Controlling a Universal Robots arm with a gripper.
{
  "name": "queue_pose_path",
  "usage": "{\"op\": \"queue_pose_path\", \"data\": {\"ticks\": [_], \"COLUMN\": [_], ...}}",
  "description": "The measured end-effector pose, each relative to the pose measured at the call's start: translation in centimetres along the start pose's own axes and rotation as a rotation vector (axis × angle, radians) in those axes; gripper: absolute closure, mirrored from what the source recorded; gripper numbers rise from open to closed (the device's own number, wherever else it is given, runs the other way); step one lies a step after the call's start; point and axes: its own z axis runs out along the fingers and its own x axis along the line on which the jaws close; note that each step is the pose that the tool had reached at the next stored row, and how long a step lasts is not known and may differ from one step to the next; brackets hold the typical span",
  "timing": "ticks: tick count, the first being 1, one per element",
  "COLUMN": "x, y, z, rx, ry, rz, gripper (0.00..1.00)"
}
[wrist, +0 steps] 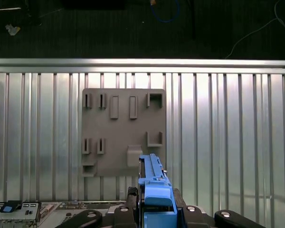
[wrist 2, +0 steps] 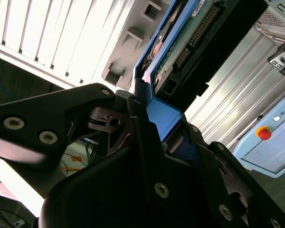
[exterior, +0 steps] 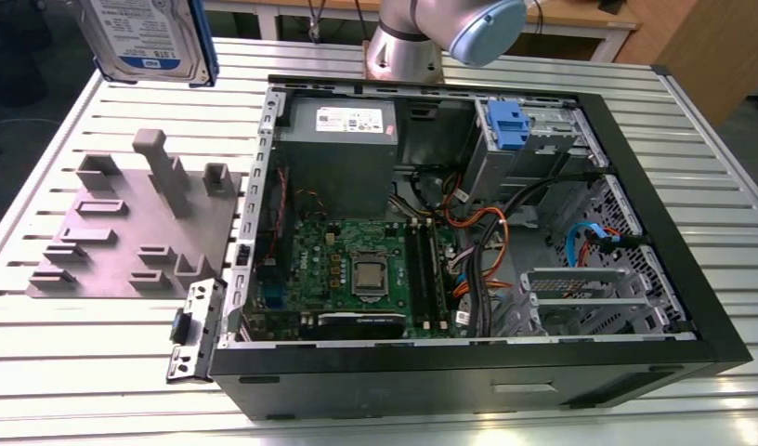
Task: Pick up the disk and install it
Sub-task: 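Pick up the disk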
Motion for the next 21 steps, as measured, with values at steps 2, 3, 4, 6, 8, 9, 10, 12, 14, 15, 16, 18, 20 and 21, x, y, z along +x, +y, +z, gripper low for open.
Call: {"op": "queue_pose_path", "data": {"ticks": [2, 3, 4, 6, 8, 9, 10, 12, 14, 15, 16, 18, 20, 21], "x": [0.00, 0.00, 0.00, 0.00, 0.00, 0.00, 0.00, -0.01, -0.01, -0.01, 0.00, 0.09, 0.23, 0.30], "y": [-0.07, -0.10, -0.13, -0.19, -0.24, -0.27, -0.29, -0.33, -0.61, -0.60, -0.61, -0.62, -0.61, -0.61], "z": [0.00, 0.00, 0.00, 0.00, -0.01, -0.01, -0.01, -0.01, -0.01, -0.01, -0.01, -0.02, -0.02, -0.03], "rx": [0.0000, 0.0001, 0.0001, 0.0000, 0.0000, 0.0000, 0.0000, 0.0000, 0.0000, 0.0000, 0.0000, -0.0001, 0.0001, 0.0000], "ry": [0.0000, 0.0000, 0.0000, -0.0001, 0.0000, 0.0000, 0.0000, 0.0000, 0.0000, 0.0000, 0.0000, 0.0000, -0.0001, 0.0000], "rz": [0.000, 0.000, 0.000, 0.000, 0.000, 0.000, 0.000, 0.000, 0.000, 0.000, 0.000, 0.000, 0.000, 0.000], "gripper": [0.63, 0.63, 0.63, 0.63, 0.63, 0.63, 0.63, 0.63, 0.63, 0.63, 0.63, 0.63, 0.63, 0.63]}}
